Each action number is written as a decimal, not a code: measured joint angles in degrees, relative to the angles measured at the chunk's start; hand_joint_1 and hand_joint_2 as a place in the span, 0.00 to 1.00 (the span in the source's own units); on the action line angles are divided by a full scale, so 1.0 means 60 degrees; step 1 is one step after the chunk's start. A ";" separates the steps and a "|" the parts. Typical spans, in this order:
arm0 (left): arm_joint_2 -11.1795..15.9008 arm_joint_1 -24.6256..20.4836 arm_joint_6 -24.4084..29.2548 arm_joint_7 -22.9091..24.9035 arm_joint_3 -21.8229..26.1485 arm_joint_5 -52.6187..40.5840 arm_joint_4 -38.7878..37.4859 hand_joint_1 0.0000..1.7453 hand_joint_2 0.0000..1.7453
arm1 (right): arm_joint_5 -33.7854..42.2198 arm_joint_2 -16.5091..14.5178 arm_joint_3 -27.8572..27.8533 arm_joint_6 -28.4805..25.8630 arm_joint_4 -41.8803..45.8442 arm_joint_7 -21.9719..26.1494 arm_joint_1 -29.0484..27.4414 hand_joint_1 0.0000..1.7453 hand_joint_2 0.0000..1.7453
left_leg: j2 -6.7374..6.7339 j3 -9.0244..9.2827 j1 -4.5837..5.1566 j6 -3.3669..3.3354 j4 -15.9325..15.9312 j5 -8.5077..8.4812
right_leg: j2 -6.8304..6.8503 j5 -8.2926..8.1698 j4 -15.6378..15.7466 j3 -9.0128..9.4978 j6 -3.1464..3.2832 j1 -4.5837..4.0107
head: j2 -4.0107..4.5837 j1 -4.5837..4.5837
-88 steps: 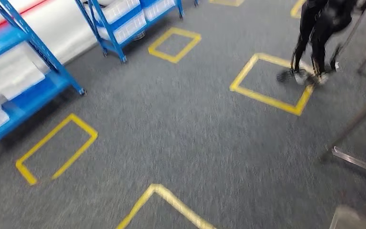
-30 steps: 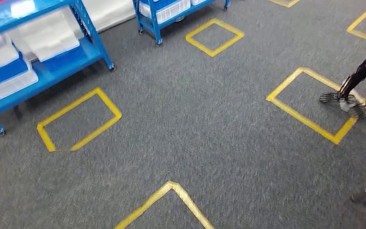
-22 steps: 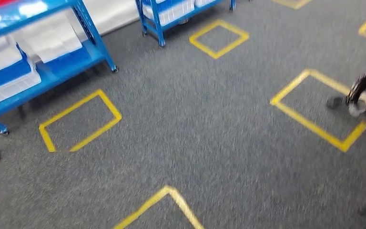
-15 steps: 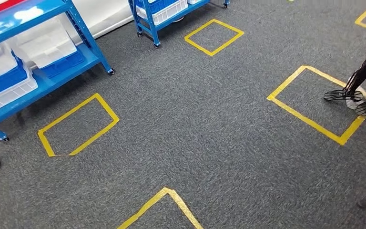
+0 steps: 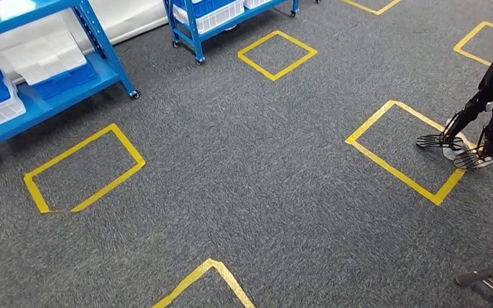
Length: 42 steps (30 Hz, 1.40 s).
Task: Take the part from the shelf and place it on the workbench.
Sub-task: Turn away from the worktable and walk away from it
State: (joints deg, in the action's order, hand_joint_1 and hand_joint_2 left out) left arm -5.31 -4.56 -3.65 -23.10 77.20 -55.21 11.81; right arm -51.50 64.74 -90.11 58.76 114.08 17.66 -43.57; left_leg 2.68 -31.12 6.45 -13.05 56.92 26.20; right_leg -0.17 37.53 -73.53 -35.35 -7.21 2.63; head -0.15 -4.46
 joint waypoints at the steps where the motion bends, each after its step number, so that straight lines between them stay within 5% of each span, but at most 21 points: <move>1: -0.0037 -0.0004 -0.0004 0.0001 0.0000 -0.0002 -0.0006 0.00 0.00 | -0.0010 0.0007 -0.0001 0.0002 0.0005 0.0002 0.0005 0.00 1.00 | -0.0002 0.0007 -0.0016 0.0070 0.0115 0.0103 | 0.0002 -0.0365 0.0289 0.0004 -0.0087 0.0000 | -0.0001 0.0000; 4: -0.0109 -0.0014 -0.0007 0.0003 0.0000 -0.0005 -0.0023 0.00 0.00 | -0.0015 0.0023 -0.0002 0.0002 0.0017 0.0005 0.0019 0.00 1.00 | -0.0004 0.0013 -0.0067 0.0242 0.0430 0.0354 | 0.0005 -0.1113 0.1287 0.0284 -0.0235 -0.0009 | -0.0001 -0.0002; 8: -0.0112 -0.0008 -0.0006 0.0002 0.0000 -0.0004 -0.0024 0.00 0.00 | -0.0016 0.0023 0.0007 0.0009 0.0020 0.0005 0.0029 0.00 1.00 | 0.0009 -0.0100 -0.0060 0.0293 0.0625 0.0457 | -0.0023 -0.1041 0.1347 0.0291 -0.0247 -0.0042 | -0.0001 0.0015; 9: -0.0111 -0.0002 -0.0005 0.0001 0.0000 -0.0003 -0.0024 0.00 0.00 | -0.0019 0.0066 0.0002 0.0013 0.0028 0.0005 0.0033 0.00 1.00 | 0.0011 -0.0199 -0.0059 0.0299 0.0721 0.0472 | -0.0033 -0.1015 0.1369 0.0264 -0.0223 -0.0067 | -0.0001 0.0025; 11: -0.0085 -0.0004 -0.0002 -0.0003 0.0001 -0.0001 -0.0032 0.00 0.00 | -0.0024 0.0170 -0.0013 0.0027 0.0052 0.0008 0.0042 0.00 1.00 | -0.0054 -0.0476 -0.0109 0.0467 0.1187 0.0754 | 0.0002 -0.1099 0.1637 0.0314 0.0087 0.0023 | -0.0001 0.0004; 13: -0.0066 -0.0007 0.0001 -0.0004 0.0003 -0.0001 -0.0041 0.00 0.00 | -0.0025 0.0248 -0.0036 0.0036 0.0069 0.0014 0.0057 0.00 1.00 | -0.0182 -0.0938 -0.0354 0.0858 0.2155 0.1313 | 0.0079 -0.1217 0.1832 0.0362 0.0451 0.0219 | -0.0001 -0.0029; 15: -0.0078 -0.0007 0.0001 -0.0002 0.0004 -0.0001 -0.0042 0.00 0.00 | -0.0025 0.0280 -0.0064 0.0035 0.0077 0.0017 0.0069 0.00 1.00 | -0.0287 -0.1371 -0.0755 0.1256 0.3079 0.1600 | 0.0143 -0.1234 0.1878 0.0358 0.0531 0.0408 | -0.0001 -0.0038; 16: -0.0082 -0.0003 0.0000 -0.0001 0.0004 -0.0001 -0.0042 0.00 0.00 | -0.0025 0.0285 -0.0070 0.0035 0.0080 0.0018 0.0068 0.00 1.00 | -0.0325 -0.1391 -0.0960 0.1447 0.3123 0.1484 | 0.0172 -0.1236 0.1886 0.0364 0.0524 0.0525 | -0.0001 -0.0039; 18: -0.0088 0.0004 0.0000 -0.0001 0.0004 -0.0001 -0.0042 0.00 0.00 | -0.0025 0.0293 -0.0076 0.0034 0.0090 0.0018 0.0068 0.00 1.00 | -0.0383 -0.0928 -0.1335 0.1864 0.2134 0.0826 | 0.0207 -0.1239 0.1899 0.0395 0.0425 0.0766 | -0.0001 -0.0039; 20: -0.0111 0.0005 0.0000 -0.0001 0.0003 -0.0001 -0.0052 0.00 0.00 | -0.0025 0.0343 -0.0091 0.0031 0.0113 0.0018 0.0058 0.00 1.00 | -0.0385 -0.0363 -0.1475 0.2317 0.0962 0.0457 | 0.0203 -0.1304 0.2007 0.0438 0.0204 0.0898 | -0.0001 -0.0064; 22: -0.0122 -0.0001 0.0000 -0.0001 0.0002 -0.0001 -0.0065 0.00 0.00 | -0.0025 0.0394 -0.0119 0.0030 0.0135 0.0017 0.0072 0.00 1.00 | -0.0366 -0.0214 -0.1414 0.2466 0.0615 0.0530 | 0.0177 -0.1448 0.2236 0.0499 -0.0047 0.0894 | -0.0001 -0.0088; 25: -0.0085 -0.0019 0.0001 -0.0001 0.0003 -0.0001 -0.0061 0.00 0.00 | -0.0025 0.0378 -0.0130 0.0037 0.0138 0.0015 0.0087 0.00 1.00 | -0.0362 -0.0243 -0.1373 0.2273 0.0574 0.0505 | 0.0171 -0.1621 0.2589 0.0679 -0.0299 0.0904 | 0.0000 -0.0039; 27: -0.0090 -0.0027 0.0002 -0.0003 0.0003 -0.0001 -0.0059 0.00 0.00 | -0.0025 0.0330 -0.0113 0.0045 0.0133 0.0019 0.0094 0.00 1.00 | -0.0362 -0.0207 -0.1315 0.2073 0.0469 0.0423 | 0.0183 -0.1387 0.2348 0.0608 -0.0203 0.0875 | 0.0000 0.0011; 30: -0.0119 -0.0018 0.0004 -0.0005 0.0004 -0.0001 -0.0064 0.00 0.00 | -0.0025 0.0298 -0.0088 0.0049 0.0137 0.0027 0.0098 0.00 1.00 | -0.0380 -0.0234 -0.1027 0.1672 0.0392 0.0322 | 0.0154 -0.0387 0.0460 -0.0294 0.0219 0.0451 | 0.0000 0.0088; 32: -0.0121 -0.0019 0.0004 -0.0003 0.0004 -0.0001 -0.0064 0.00 0.00 | -0.0025 0.0290 -0.0082 0.0049 0.0138 0.0026 0.0101 0.00 1.00 | -0.0372 -0.0272 -0.0721 0.1427 0.0391 0.0287 | 0.0119 -0.0176 -0.0420 -0.0723 0.0550 0.0050 | -0.0001 0.0102; 35: -0.0134 -0.0018 0.0004 -0.0002 0.0003 -0.0001 -0.0065 0.00 0.00 | -0.0025 0.0292 -0.0071 0.0047 0.0137 0.0027 0.0093 0.00 1.00 | -0.0322 -0.0251 -0.0324 0.1065 0.0365 0.0234 | 0.0060 -0.0781 0.0531 -0.0266 0.1242 -0.0442 | 0.0000 0.0062; 36: -0.0156 -0.0017 0.0002 -0.0001 0.0002 -0.0002 -0.0071 0.00 0.00 | -0.0025 0.0304 -0.0071 0.0046 0.0141 0.0028 0.0075 0.00 1.00 | -0.0318 -0.0242 -0.0254 0.0969 0.0354 0.0219 | 0.0054 -0.0934 0.0904 -0.0103 0.1414 -0.0527 | 0.0000 0.0028; 37: -0.0171 -0.0014 0.0004 -0.0002 0.0001 -0.0002 -0.0077 0.00 0.00 | -0.0026 0.0341 -0.0091 0.0041 0.0148 0.0028 0.0080 0.00 1.00 | -0.0319 -0.0240 -0.0252 0.0886 0.0339 0.0203 | 0.0079 -0.0987 0.1136 -0.0011 0.1469 -0.0577 | 0.0000 -0.0006; 39: -0.0180 -0.0014 0.0007 0.0001 0.0000 -0.0001 -0.0089 0.00 0.00 | -0.0028 0.0432 -0.0144 0.0034 0.0164 0.0027 0.0109 0.00 1.00 | -0.0345 -0.0224 -0.0316 0.0870 0.0264 0.0164 | 0.0118 -0.1109 0.1436 0.0103 0.1367 -0.0667 | -0.0001 0.0005; 40: -0.0158 -0.0023 0.0011 0.0000 0.0000 0.0001 -0.0087 0.00 0.00 | -0.0028 0.0468 -0.0167 0.0032 0.0167 0.0027 0.0133 0.00 1.00 | -0.0351 -0.0188 -0.0328 0.0818 0.0175 0.0122 | 0.0134 -0.1193 0.1706 0.0223 0.1219 -0.0622 | -0.0001 0.0026; 42: -0.0125 -0.0035 0.0002 -0.0003 0.0001 0.0001 -0.0088 0.00 0.00 | -0.0026 0.0465 -0.0158 0.0042 0.0173 0.0027 0.0128 0.00 1.00 | -0.0351 -0.0119 -0.0294 0.0437 0.0023 0.0085 | 0.0171 -0.1470 0.2441 0.0555 0.0538 -0.0410 | -0.0001 0.0010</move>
State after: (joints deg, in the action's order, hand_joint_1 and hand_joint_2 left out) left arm -6.05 -4.77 -3.64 -23.11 77.20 -55.20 11.28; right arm -51.65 67.53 -91.06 59.01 115.11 17.82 -42.80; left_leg 0.57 -31.84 4.68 -10.42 57.06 26.71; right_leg 0.86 28.71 -58.88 -32.02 -3.98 0.17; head -0.15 -4.41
